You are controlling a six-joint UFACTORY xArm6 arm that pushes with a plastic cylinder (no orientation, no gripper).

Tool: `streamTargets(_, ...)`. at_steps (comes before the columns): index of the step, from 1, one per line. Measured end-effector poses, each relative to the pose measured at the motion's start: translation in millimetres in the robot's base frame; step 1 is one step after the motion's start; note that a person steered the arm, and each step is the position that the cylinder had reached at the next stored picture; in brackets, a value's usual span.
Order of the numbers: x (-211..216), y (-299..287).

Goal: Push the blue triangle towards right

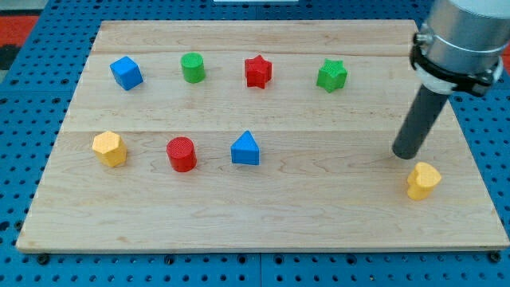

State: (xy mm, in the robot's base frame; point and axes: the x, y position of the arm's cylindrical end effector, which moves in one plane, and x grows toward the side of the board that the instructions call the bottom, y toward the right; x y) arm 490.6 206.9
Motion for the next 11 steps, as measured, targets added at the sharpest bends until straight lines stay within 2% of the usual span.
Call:
streamTargets(1, 32, 4)
streamTargets(2, 40, 3)
streamTargets(3, 7, -53)
streamTargets(4, 6, -129)
streamTargets(5, -23, -164)
streamTargets(6, -67, -175)
streamTargets(7, -73, -254)
streamTargets(8, -50, -303)
streamTargets(9, -33, -268)
streamTargets(10, -33, -200)
streamTargets(11, -33, -167)
